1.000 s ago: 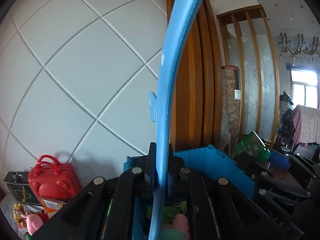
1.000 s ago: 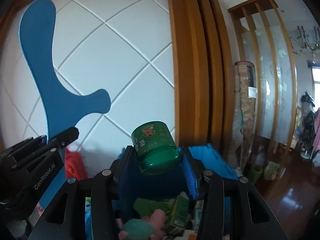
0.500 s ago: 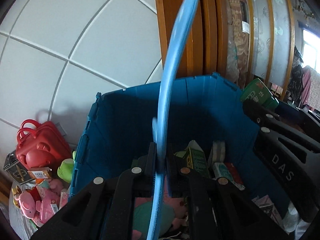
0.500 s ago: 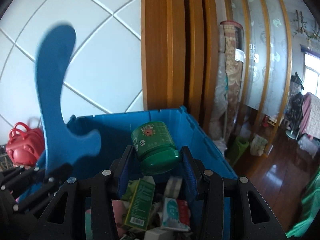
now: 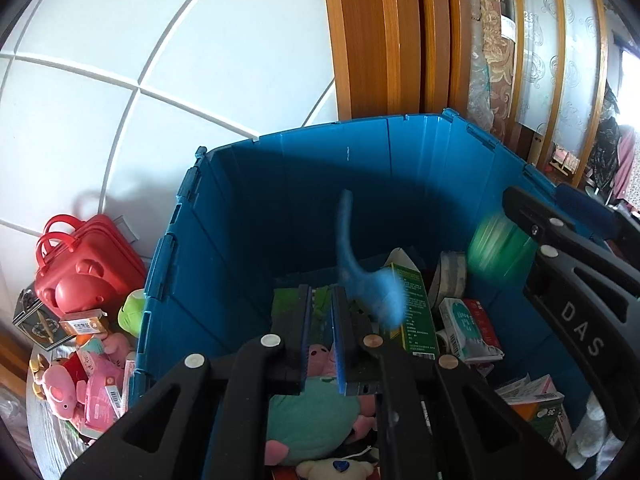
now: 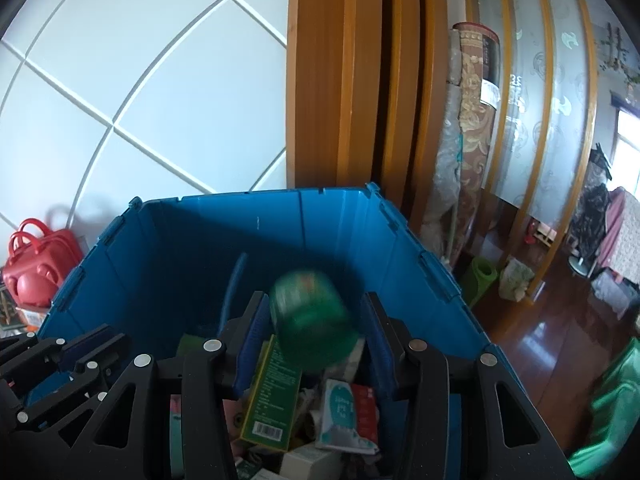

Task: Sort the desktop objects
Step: 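Carry the boomerang and green jar into the crate and open both tools, then withdraw both tools from the crate back toward the pile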

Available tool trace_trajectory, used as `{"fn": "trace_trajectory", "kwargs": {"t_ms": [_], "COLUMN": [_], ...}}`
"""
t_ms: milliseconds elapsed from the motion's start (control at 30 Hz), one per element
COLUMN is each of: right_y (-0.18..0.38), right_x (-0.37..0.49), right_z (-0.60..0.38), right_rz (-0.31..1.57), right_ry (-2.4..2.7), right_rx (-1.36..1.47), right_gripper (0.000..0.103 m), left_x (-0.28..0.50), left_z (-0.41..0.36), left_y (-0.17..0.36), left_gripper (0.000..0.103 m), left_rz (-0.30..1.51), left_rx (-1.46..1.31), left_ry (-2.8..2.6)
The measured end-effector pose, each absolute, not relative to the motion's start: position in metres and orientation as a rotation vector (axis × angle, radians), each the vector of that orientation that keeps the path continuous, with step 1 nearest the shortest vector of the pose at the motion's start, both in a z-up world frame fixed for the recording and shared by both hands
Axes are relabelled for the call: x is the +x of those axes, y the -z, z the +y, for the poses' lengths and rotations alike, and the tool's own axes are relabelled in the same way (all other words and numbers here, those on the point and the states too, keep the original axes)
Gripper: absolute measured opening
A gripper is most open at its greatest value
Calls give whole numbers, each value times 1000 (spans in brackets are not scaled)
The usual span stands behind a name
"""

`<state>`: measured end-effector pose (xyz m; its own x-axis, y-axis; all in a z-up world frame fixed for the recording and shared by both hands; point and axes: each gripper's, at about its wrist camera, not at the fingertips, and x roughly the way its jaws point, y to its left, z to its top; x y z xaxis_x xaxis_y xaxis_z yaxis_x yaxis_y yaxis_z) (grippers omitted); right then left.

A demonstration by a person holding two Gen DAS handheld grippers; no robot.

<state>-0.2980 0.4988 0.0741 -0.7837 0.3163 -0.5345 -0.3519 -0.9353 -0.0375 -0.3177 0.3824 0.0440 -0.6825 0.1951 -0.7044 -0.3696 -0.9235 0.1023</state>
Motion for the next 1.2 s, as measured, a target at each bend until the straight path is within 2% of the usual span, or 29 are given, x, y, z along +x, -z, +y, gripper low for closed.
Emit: {"fn": "trace_trajectory", "kwargs": {"t_ms": [33, 100, 133, 167, 233, 367, 400, 867, 1200], "right_y": [-74, -74, -74, -74, -75, -77, -77, -89, -113], "right_x": [-298, -299, -298, -298, -297, -297, -297, -281, -205], "right_z": [500, 501, 501, 501, 500, 501, 501, 504, 469], "right_rz": [93, 94, 92, 91, 94, 95, 93, 231, 205], "right_ry": [-2669, -2664, -2662, -2662, -2667, -2666, -2665, -2707, -2696], "right_rx": [-785, -786, -786, -783, -778, -774, -773, -828, -769], "right_gripper": [60, 72, 76, 76, 81, 95, 103, 103, 103], "left_x": [-318, -318, -318, -317, -315, -314, -314, -275, -201], "left_z": [383, 382, 381, 379, 376, 376, 376, 357, 309], "left_y": [-43, -43, -44, -46, -50, -52, -52, -84, -105], "left_gripper": [14, 33, 53, 70, 76, 76, 76, 76, 77], "left_rz": [345, 344, 333, 316, 295, 302, 301, 280, 238], "left_rx": [-1055, -1057, -1052, -1042, -1008, -986, -991, -900, -797], "left_ry": [-2604, -2606, -2606, -2611, -2633, -2649, -2645, -2632, -2551]}}
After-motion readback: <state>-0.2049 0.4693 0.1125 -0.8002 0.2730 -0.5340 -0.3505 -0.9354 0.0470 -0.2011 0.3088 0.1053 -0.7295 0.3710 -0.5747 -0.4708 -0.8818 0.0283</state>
